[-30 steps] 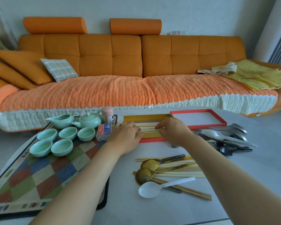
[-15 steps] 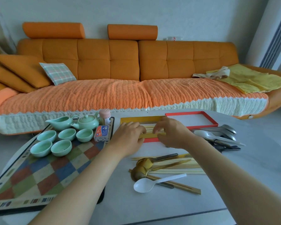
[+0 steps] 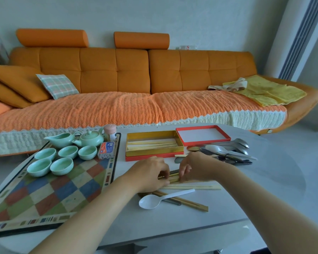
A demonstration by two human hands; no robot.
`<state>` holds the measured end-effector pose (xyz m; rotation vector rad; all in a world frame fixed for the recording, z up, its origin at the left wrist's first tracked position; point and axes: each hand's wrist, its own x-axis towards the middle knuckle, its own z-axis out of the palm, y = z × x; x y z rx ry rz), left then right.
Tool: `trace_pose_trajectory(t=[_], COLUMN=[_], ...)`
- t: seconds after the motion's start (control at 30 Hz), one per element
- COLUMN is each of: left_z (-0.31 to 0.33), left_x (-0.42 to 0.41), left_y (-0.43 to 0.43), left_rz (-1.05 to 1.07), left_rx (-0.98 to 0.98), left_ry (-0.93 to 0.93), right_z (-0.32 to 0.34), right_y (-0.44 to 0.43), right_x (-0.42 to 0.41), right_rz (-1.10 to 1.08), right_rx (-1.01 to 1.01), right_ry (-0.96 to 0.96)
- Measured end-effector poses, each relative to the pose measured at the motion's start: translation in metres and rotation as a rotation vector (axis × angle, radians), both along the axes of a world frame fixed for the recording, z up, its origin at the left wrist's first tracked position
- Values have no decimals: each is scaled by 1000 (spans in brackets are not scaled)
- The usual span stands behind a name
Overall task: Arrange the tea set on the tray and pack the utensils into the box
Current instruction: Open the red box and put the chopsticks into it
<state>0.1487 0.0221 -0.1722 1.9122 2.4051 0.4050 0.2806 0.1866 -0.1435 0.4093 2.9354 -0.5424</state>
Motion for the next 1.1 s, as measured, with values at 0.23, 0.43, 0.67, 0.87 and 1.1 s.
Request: trace_pose_trajectory(t=[0.23, 0.43, 0.67, 0.87, 1.1], left_z=[0, 7, 6, 19, 26], left_x=[-11, -6, -5, -22, -65], left_y=[-3, -4, -4, -5, -7], left_rz=[55, 14, 15, 115, 363], left_rx=[76, -27, -55, 138, 460], left_ry=[43, -1, 38, -119, -247], right_z=[-6, -2, 2, 8, 12], right_y=[-1, -7, -7, 7, 22], right_x=[-4, -1, 2, -3, -35], right_rz=[4, 81, 97, -3, -109], right_rx=[75, 43, 123, 79, 38], right_ry=[121, -90, -15, 184, 357])
